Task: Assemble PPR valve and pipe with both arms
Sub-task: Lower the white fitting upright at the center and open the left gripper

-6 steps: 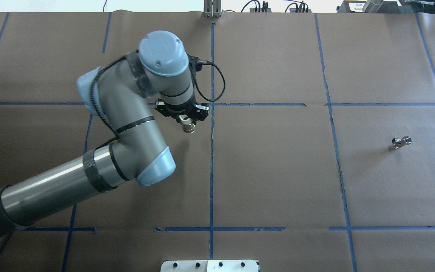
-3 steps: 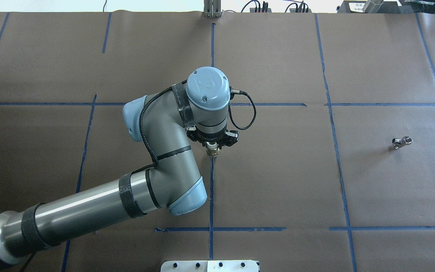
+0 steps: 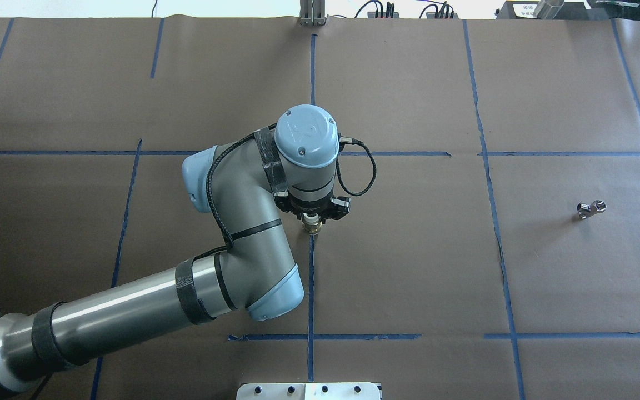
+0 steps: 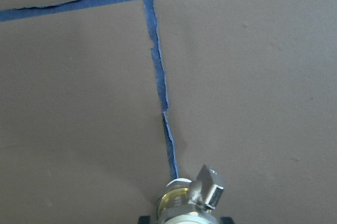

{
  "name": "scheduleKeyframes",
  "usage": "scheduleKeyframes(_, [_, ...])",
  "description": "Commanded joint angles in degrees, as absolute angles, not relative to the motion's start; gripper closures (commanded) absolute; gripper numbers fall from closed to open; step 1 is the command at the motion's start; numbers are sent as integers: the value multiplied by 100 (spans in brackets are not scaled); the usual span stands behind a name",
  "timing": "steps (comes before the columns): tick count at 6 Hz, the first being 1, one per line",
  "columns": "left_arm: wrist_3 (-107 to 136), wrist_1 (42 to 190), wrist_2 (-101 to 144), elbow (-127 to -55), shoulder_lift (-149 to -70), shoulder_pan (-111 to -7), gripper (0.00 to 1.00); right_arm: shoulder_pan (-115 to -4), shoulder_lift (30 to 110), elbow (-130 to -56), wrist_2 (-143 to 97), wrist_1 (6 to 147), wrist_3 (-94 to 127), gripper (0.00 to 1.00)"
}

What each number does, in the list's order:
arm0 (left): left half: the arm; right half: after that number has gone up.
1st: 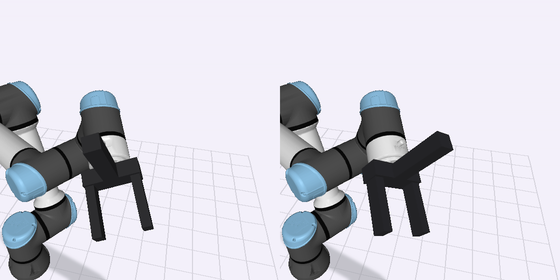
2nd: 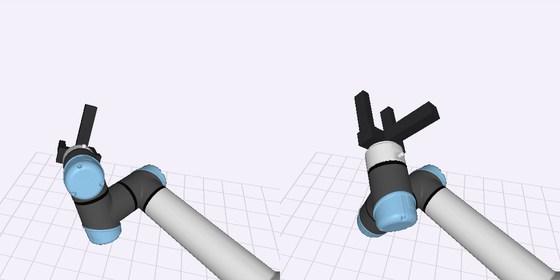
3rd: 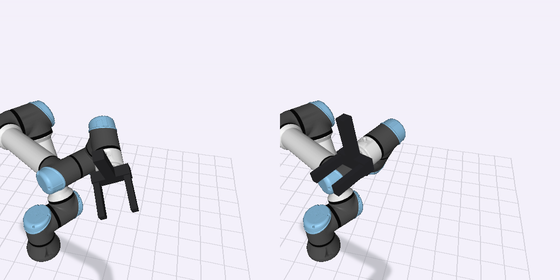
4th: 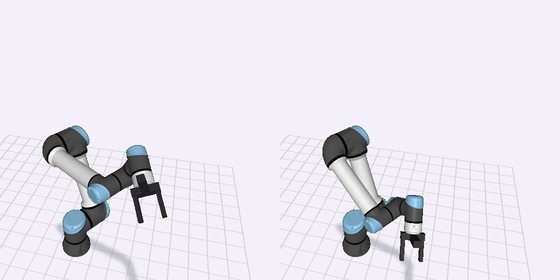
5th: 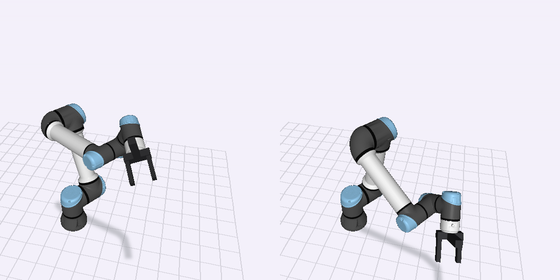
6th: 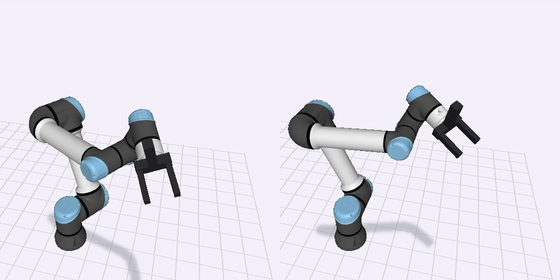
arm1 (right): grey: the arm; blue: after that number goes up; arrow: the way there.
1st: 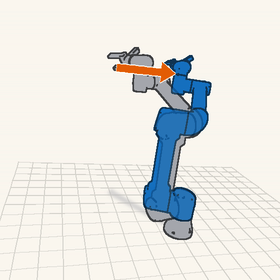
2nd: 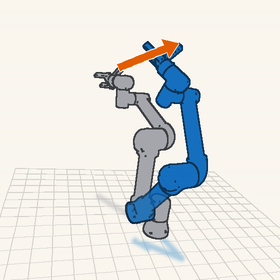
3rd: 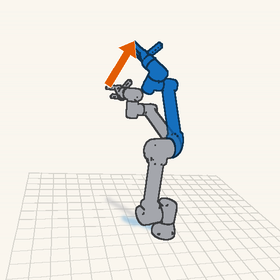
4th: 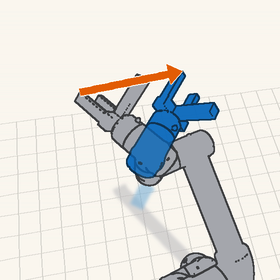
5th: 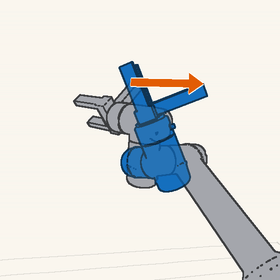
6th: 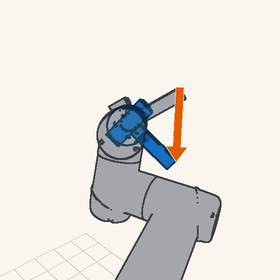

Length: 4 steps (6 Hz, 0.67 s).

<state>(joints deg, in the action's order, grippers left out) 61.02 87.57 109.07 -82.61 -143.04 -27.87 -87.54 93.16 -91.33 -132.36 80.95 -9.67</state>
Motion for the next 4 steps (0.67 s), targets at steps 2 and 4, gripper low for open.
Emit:
scheduleKeyframes(2, [6169, 8885, 10907, -8262, -14291, -2795, 13, -8754, 9316, -9132, -13236, 8095, -967, 0])
scheduleKeyframes(4, [6170, 8816, 10933, -8567, -14282, -2891, 0, -8754, 9316, -9132, -13236, 8095, -958, 0])
